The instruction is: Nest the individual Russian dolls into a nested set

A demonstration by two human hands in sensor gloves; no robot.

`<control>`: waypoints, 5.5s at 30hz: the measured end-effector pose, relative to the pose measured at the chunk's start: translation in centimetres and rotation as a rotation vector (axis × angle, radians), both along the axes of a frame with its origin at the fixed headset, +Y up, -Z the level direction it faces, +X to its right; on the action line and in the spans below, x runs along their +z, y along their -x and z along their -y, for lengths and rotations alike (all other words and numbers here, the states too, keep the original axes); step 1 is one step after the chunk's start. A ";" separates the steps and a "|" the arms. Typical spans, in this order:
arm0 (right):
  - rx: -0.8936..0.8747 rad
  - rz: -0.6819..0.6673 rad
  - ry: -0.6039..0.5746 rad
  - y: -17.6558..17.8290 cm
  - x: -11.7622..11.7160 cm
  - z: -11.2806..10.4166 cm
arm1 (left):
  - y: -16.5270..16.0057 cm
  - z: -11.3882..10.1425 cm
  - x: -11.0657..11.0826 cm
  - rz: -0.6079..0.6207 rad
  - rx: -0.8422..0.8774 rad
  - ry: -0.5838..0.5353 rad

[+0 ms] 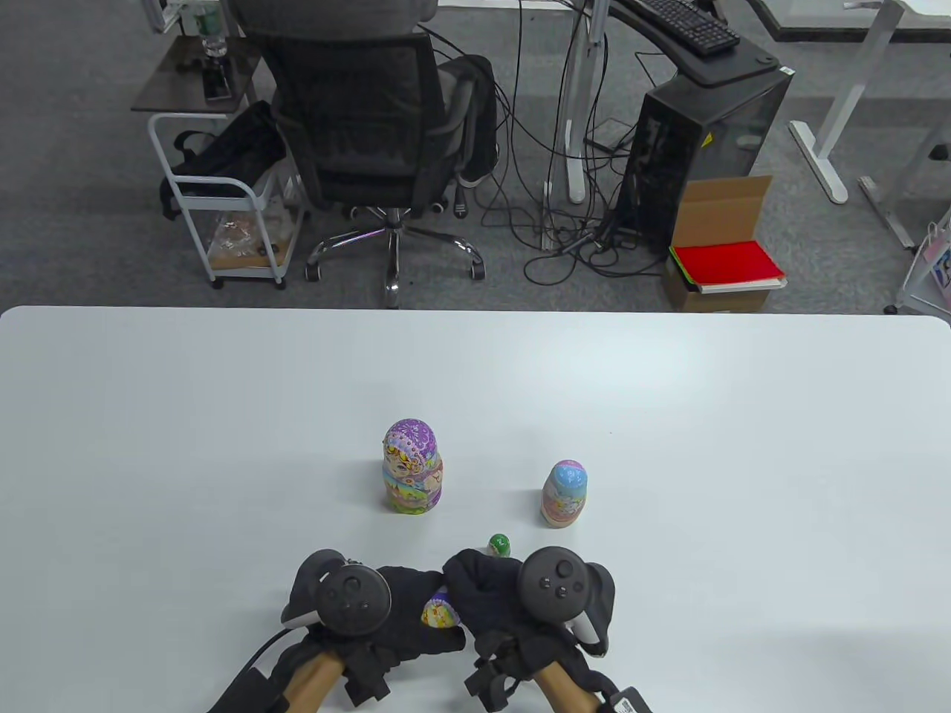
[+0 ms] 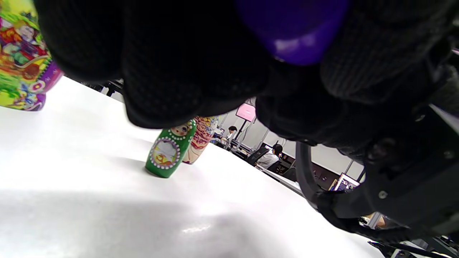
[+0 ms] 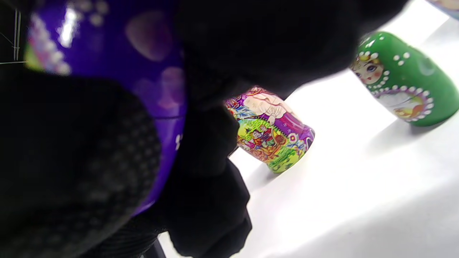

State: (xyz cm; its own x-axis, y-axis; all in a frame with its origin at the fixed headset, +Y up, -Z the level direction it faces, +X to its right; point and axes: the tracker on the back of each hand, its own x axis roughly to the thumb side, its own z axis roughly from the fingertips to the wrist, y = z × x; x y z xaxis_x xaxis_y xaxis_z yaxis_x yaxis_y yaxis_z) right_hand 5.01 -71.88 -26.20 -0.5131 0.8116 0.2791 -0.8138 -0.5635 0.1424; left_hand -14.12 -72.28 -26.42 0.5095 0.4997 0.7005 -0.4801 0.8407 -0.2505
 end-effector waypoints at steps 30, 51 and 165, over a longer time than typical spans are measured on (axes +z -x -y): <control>0.100 0.317 -0.314 -1.2 1.4 -1.6 | -1.5 0.3 0.6 -0.234 -0.133 -0.069; 1.118 0.558 0.122 -4.7 -3.3 3.7 | 1.6 0.9 -1.6 -0.321 -0.227 0.043; 0.119 0.031 0.103 -1.4 -1.8 1.8 | 0.7 2.3 -2.5 -0.287 -0.265 0.082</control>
State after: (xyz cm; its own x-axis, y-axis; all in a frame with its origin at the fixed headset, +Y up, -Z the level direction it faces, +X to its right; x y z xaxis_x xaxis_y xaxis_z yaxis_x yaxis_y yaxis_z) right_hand 6.44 -73.67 -28.01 -0.6142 0.7684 0.1801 -0.7473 -0.6396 0.1802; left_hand -14.80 -74.54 -28.92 0.7976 0.3727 0.4742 -0.3095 0.9277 -0.2086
